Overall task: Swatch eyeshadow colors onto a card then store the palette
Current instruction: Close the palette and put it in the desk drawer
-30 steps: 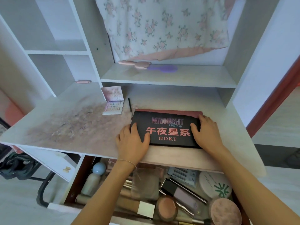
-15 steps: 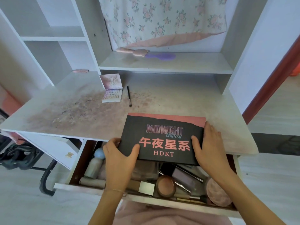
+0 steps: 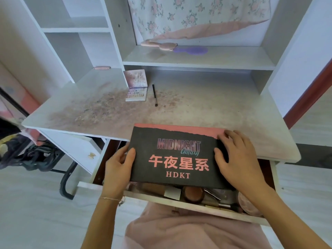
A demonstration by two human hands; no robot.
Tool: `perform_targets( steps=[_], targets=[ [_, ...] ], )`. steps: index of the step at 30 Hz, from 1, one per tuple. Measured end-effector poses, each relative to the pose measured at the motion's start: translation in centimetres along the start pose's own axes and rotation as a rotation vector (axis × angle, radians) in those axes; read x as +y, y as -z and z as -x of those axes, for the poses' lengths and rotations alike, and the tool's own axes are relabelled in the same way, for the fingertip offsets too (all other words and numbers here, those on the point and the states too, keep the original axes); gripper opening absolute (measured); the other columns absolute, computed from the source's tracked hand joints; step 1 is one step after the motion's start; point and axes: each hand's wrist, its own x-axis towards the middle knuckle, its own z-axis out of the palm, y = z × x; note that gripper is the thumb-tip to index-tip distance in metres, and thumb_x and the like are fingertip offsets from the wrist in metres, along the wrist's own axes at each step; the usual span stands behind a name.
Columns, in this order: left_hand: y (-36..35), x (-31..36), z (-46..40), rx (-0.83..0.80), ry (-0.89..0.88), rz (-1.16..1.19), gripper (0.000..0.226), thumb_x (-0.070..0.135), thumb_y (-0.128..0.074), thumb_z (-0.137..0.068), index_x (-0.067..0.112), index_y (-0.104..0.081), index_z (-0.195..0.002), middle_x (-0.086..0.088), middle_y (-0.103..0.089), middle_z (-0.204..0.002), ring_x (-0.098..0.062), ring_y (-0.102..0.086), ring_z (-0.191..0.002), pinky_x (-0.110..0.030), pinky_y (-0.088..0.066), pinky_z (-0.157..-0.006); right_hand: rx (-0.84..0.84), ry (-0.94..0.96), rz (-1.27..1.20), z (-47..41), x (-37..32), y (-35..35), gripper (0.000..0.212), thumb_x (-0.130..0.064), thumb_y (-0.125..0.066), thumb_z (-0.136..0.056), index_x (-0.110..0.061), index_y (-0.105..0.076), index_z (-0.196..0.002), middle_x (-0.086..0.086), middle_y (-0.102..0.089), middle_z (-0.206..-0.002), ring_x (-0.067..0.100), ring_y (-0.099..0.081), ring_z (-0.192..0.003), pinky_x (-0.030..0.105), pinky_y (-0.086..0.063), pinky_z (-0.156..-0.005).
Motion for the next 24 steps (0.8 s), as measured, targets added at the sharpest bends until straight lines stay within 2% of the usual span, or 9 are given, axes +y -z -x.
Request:
perform_targets(
  steps=[3, 6, 8, 10, 12, 14, 17, 19, 24],
  targets=[
    [2.9, 0.4, -0.4, 0.009, 0.018, 0.023, 0.016, 0.022, -0.052, -0.091, 0.026, -0.064, -0.102, 0.014, -0.071, -0.083, 0.001, -0.066, -0.075, -0.011, -0.050, -0.060, -0.085, 0.133, -0.011, -0.8, -2.0, -0.3, 0.044, -0.032, -0.044, -0.091, -0.014, -0.044, -0.132, 0.006, -0.042, -0.140, 0.022, -0.028, -0.132, 0.039, -0.015, -0.112],
    [5.4, 0.8, -0.5, -0.011, 0.080, 0.048, 0.017, 0.019, -0.053, -0.090, 0.021, -0.066, -0.102, 0.000, -0.072, -0.094, -0.016, -0.066, -0.085, -0.029, -0.051, -0.077, -0.105, 0.271, -0.177, -0.5, -4.9, -0.7, 0.035, -0.025, -0.048, -0.091, -0.014, -0.054, -0.124, 0.005, -0.053, -0.128, 0.022, -0.041, -0.121, 0.035, -0.029, -0.103],
    [6.7, 0.8, -0.6, -0.012, 0.102, 0.036, 0.020, 0.018, -0.054, -0.090, 0.015, -0.067, -0.105, -0.005, -0.071, -0.096, -0.020, -0.065, -0.086, -0.033, -0.050, -0.079, -0.109, 0.372, -0.240, 0.2, -6.5, -1.5, 0.033, -0.023, -0.050, -0.088, -0.012, -0.059, -0.118, 0.006, -0.059, -0.119, 0.024, -0.049, -0.113, 0.036, -0.037, -0.096],
    [7.5, 0.5, -0.6, -0.007, 0.119, -0.002, 0.019, 0.017, -0.054, -0.090, 0.012, -0.068, -0.102, 0.000, -0.072, -0.082, -0.011, -0.066, -0.070, -0.022, -0.052, -0.061, -0.161, 0.453, -0.268, 0.8, -7.5, -2.6, 0.034, -0.025, -0.048, -0.088, -0.012, -0.059, -0.118, 0.006, -0.058, -0.121, 0.022, -0.048, -0.114, 0.035, -0.039, -0.096],
    [8.0, -0.2, -0.6, 0.010, 0.139, -0.042, 0.015, 0.017, -0.054, -0.090, 0.013, -0.067, -0.096, 0.008, -0.067, -0.062, -0.001, -0.058, -0.045, -0.011, -0.041, -0.038, -0.259, 0.487, -0.282, 1.4, -7.8, -3.8, 0.037, -0.029, -0.045, -0.092, -0.016, -0.053, -0.125, 0.002, -0.050, -0.131, 0.016, -0.039, -0.123, 0.030, -0.033, -0.101],
    [7.8, -0.7, -0.7, 0.008, 0.181, -0.067, 0.013, 0.018, -0.053, -0.091, 0.014, -0.066, -0.093, 0.013, -0.062, -0.052, 0.000, -0.053, -0.039, -0.008, -0.038, -0.034, -0.321, 0.503, -0.264, 1.7, -7.7, -5.0, 0.040, -0.031, -0.043, -0.093, -0.019, -0.047, -0.131, 0.000, -0.043, -0.138, 0.013, -0.031, -0.127, 0.028, -0.027, -0.105],
    [7.0, -1.6, -1.3, -0.029, 0.254, -0.095, 0.020, 0.020, -0.054, -0.091, 0.007, -0.067, -0.099, 0.003, -0.068, -0.071, -0.008, -0.062, -0.064, -0.021, -0.050, -0.060, -0.385, 0.491, -0.262, 1.8, -7.1, -5.7, 0.043, -0.035, -0.041, -0.094, -0.020, -0.042, -0.134, -0.002, -0.039, -0.141, 0.011, -0.027, -0.130, 0.024, -0.021, -0.108],
    [5.7, -2.1, -2.0, -0.035, 0.241, -0.165, 0.024, 0.020, -0.054, -0.091, 0.004, -0.065, -0.106, -0.002, -0.066, -0.084, -0.016, -0.060, -0.078, -0.028, -0.047, -0.074, -0.433, 0.469, -0.279, 1.6, -6.6, -5.9, 0.045, -0.038, -0.040, -0.094, -0.022, -0.041, -0.135, -0.003, -0.036, -0.143, 0.010, -0.024, -0.131, 0.022, -0.019, -0.108],
    [1.7, -1.9, -3.5, -0.039, 0.107, -0.294, 0.030, 0.025, -0.052, -0.091, 0.008, -0.059, -0.114, -0.004, -0.062, -0.090, -0.018, -0.059, -0.086, -0.028, -0.045, -0.075, -0.494, 0.395, -0.278, 1.5, -4.8, -5.8, 0.050, -0.046, -0.045, -0.090, -0.027, -0.039, -0.136, -0.006, -0.032, -0.144, 0.009, -0.020, -0.132, 0.024, -0.020, -0.108]
  ],
)
